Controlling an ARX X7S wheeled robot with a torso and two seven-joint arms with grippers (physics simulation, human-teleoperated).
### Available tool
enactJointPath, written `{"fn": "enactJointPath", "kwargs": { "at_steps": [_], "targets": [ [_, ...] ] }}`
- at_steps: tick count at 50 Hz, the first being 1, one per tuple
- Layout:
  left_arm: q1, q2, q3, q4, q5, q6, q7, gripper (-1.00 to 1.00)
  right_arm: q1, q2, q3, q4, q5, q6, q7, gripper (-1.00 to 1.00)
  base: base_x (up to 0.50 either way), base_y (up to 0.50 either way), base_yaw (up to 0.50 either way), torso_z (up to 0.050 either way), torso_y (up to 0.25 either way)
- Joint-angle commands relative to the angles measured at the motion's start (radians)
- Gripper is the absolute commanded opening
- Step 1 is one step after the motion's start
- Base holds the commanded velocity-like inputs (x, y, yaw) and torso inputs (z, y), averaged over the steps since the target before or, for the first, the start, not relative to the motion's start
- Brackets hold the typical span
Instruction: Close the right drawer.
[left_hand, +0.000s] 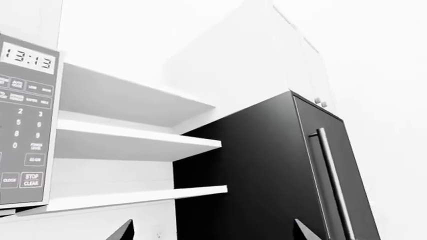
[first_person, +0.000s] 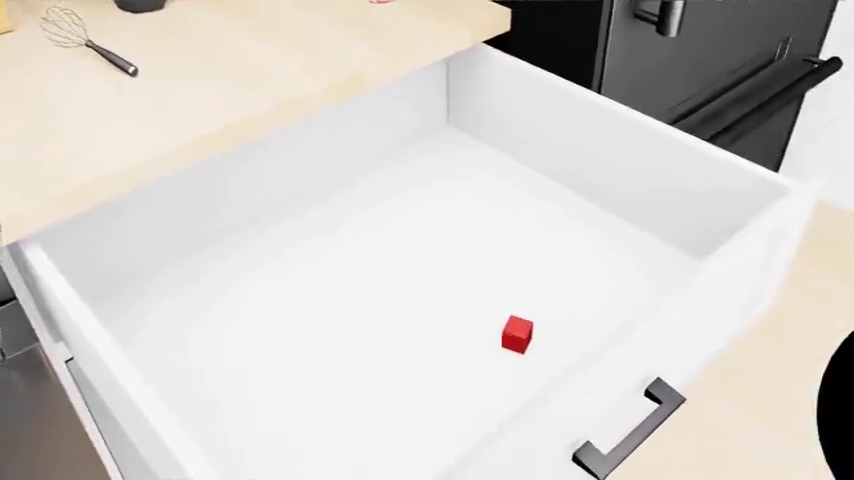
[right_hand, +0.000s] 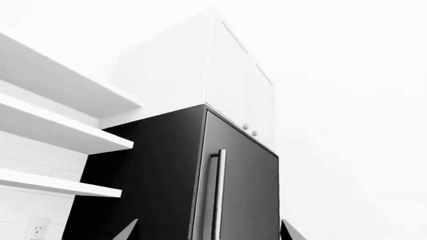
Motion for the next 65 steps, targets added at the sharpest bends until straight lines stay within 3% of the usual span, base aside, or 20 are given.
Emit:
{"fn": "enactJointPath", "kwargs": {
  "at_steps": [1,10,65],
  "targets": [
    [-0.006,-0.005,0.010,-0.001,0.000,0.008,-0.002,1.00,-0.006,0.003,0.004,0.001,0.006,-0.007,0.002,1.00,-0.07,0.07,-0.50,0.000,0.000],
    [0.021,0.011,0.015,0.007,0.065,0.010,0.041,1.00,-0.010,0.004,0.003,0.003,0.009,-0.011,0.006,1.00,-0.07,0.07,-0.50,0.000,0.000],
    [-0.009,-0.034,0.047,0.005,0.011,0.049,0.008,1.00,-0.008,0.009,0.003,-0.004,0.040,0.001,0.031,1.00,-0.06,0.09,-0.50,0.000,0.000]
  ]
}}
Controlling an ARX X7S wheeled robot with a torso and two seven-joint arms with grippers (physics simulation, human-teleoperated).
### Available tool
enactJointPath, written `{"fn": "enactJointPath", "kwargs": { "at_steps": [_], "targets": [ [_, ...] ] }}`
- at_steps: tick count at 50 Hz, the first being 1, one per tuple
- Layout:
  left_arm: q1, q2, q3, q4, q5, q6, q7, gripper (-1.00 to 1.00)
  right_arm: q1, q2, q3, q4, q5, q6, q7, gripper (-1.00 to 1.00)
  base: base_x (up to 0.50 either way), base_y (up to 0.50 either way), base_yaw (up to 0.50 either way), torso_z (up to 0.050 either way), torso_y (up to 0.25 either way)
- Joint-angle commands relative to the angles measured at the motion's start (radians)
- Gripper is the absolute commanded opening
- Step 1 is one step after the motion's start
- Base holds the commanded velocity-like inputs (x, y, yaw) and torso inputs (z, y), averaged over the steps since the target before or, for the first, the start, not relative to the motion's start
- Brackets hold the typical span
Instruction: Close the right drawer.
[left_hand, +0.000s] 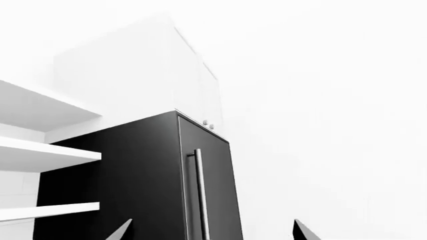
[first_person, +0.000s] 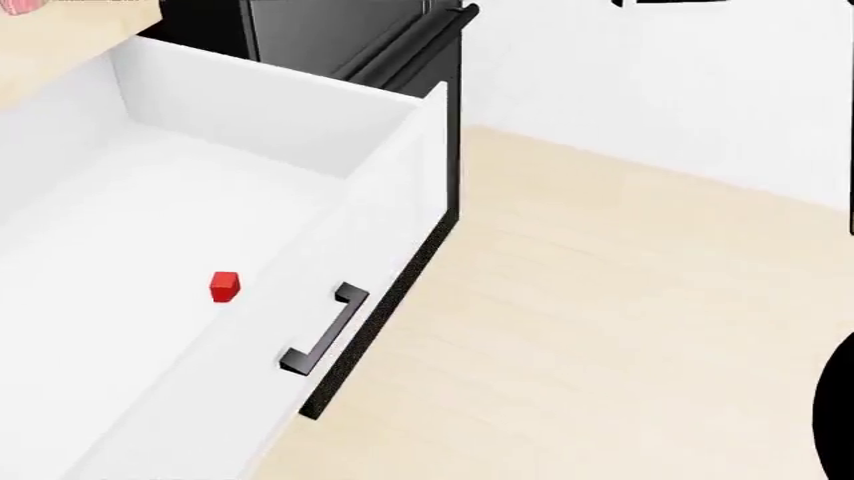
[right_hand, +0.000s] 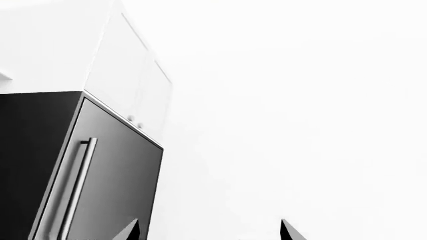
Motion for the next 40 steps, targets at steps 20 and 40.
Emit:
{"fn": "enactJointPath", "kwargs": {
  "at_steps": [20,40],
  "targets": [
    [-0.005,-0.014,0.016,0.000,0.000,0.018,0.003,1.00,-0.001,0.003,0.004,-0.002,0.018,0.004,0.014,1.00,-0.03,0.10,-0.50,0.000,0.000],
    [-0.010,-0.024,0.027,0.002,-0.005,0.030,-0.001,1.00,-0.004,0.009,0.002,0.004,0.023,-0.009,0.023,1.00,-0.02,0.10,-0.50,0.000,0.000]
  ]
}}
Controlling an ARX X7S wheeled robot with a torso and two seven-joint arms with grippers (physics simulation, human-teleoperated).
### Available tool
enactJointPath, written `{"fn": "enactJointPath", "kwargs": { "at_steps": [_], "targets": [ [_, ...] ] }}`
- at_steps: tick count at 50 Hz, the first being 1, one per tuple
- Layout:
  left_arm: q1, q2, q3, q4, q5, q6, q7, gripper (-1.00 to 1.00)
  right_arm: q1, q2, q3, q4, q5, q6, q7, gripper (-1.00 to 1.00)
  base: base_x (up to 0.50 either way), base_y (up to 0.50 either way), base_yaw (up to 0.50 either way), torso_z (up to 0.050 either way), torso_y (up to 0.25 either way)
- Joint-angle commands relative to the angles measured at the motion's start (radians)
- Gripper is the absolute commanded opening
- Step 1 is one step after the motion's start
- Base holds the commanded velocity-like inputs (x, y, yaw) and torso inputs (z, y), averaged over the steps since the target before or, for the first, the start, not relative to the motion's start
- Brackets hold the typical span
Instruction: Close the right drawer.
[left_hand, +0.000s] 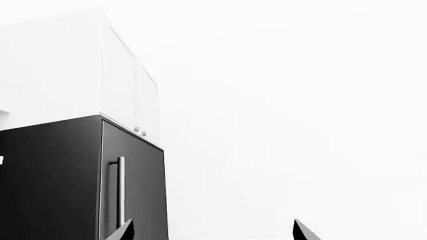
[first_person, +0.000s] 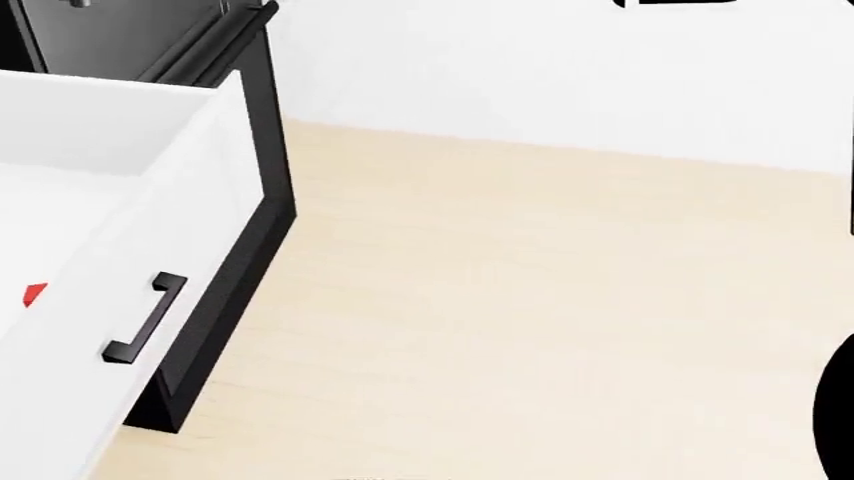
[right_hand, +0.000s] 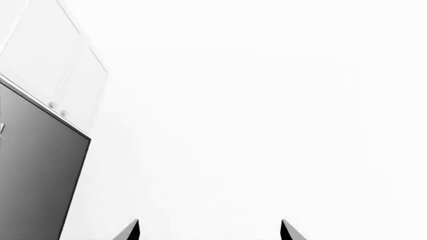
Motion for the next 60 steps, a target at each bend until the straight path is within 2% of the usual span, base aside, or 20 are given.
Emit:
{"fn": "enactJointPath", "kwargs": {
  "at_steps": [1,24,28,29,31,35,49,60],
  "targets": [
    [-0.004,-0.008,0.004,0.001,-0.009,0.009,-0.005,1.00,-0.001,0.003,-0.001,0.001,0.004,-0.005,0.005,1.00,-0.02,0.10,-0.50,0.000,0.000],
    [0.011,-0.011,0.013,0.005,0.017,0.021,0.011,1.00,-0.023,0.008,-0.006,0.018,-0.005,-0.056,0.024,1.00,-0.01,0.10,-0.43,0.000,0.000],
    [0.009,-0.012,0.015,0.003,0.018,0.023,0.012,1.00,-0.021,0.023,-0.031,0.024,-0.019,-0.062,0.035,1.00,0.00,0.02,-0.03,0.000,0.000],
    [0.008,-0.012,0.017,0.002,0.017,0.023,0.011,1.00,-0.029,0.005,-0.001,0.023,-0.007,-0.095,0.022,1.00,0.00,0.00,0.00,0.000,0.000],
    [0.005,-0.012,0.017,0.001,0.018,0.024,0.012,1.00,-0.006,0.014,-0.017,0.032,-0.014,-0.033,0.043,1.00,0.00,0.00,0.00,0.000,0.000],
    [0.000,-0.016,0.019,0.002,0.011,0.027,0.006,1.00,-0.017,0.011,-0.006,0.022,-0.001,-0.051,0.028,1.00,-0.01,-0.06,0.00,0.000,0.000],
    [-0.010,-0.029,0.022,0.003,-0.012,0.036,-0.006,1.00,-0.007,0.019,-0.023,0.027,-0.010,-0.047,0.052,1.00,-0.13,-0.48,0.00,0.000,0.000],
    [-0.003,-0.030,0.027,0.006,-0.003,0.042,-0.002,1.00,-0.017,0.041,-0.045,0.016,-0.018,-0.077,0.054,1.00,0.00,0.00,0.00,0.000,0.002]
  ]
}}
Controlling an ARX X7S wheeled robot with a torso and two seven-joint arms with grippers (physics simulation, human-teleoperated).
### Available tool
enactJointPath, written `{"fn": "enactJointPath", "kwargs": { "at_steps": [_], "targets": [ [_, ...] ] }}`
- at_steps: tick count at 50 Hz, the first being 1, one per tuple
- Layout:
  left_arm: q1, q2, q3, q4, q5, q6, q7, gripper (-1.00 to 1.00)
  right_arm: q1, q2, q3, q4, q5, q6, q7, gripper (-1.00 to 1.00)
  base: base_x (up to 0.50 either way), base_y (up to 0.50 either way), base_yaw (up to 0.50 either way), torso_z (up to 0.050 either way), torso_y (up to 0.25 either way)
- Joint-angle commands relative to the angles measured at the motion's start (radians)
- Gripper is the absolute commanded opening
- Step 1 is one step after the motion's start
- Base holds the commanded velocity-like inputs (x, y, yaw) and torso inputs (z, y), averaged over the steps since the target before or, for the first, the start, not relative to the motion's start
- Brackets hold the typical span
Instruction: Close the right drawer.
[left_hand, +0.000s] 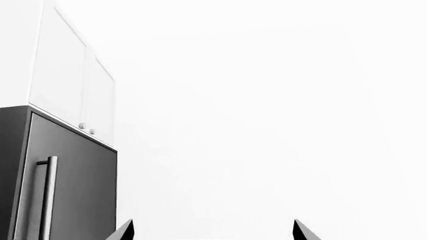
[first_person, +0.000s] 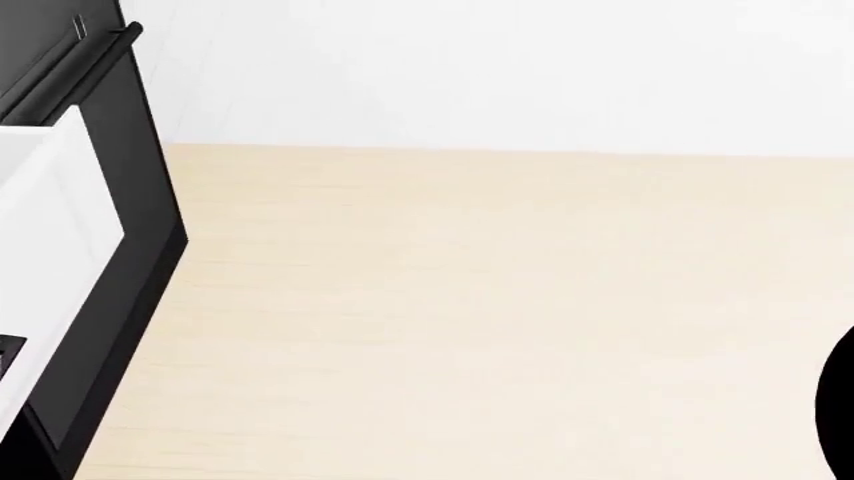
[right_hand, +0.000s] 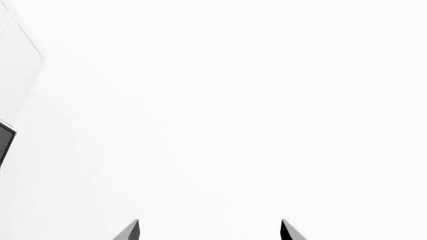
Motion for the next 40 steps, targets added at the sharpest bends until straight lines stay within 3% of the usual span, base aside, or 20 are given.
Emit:
{"fn": "enactJointPath", "kwargs": {
  "at_steps": [1,30,40],
  "targets": [
    [0.005,-0.005,0.002,0.004,0.004,0.006,0.003,1.00,-0.008,0.021,-0.024,-0.001,-0.009,-0.019,0.007,1.00,0.01,0.00,0.00,0.000,0.000],
    [0.016,-0.001,0.018,0.002,0.062,0.013,0.039,1.00,-0.003,0.024,-0.025,-0.002,0.006,-0.014,0.017,1.00,0.50,-0.02,0.00,0.000,0.000],
    [-0.016,-0.022,0.021,-0.001,-0.002,0.020,0.001,1.00,-0.003,0.026,-0.028,0.000,0.010,-0.016,0.019,1.00,0.50,-0.02,0.00,0.000,0.001]
  ]
}}
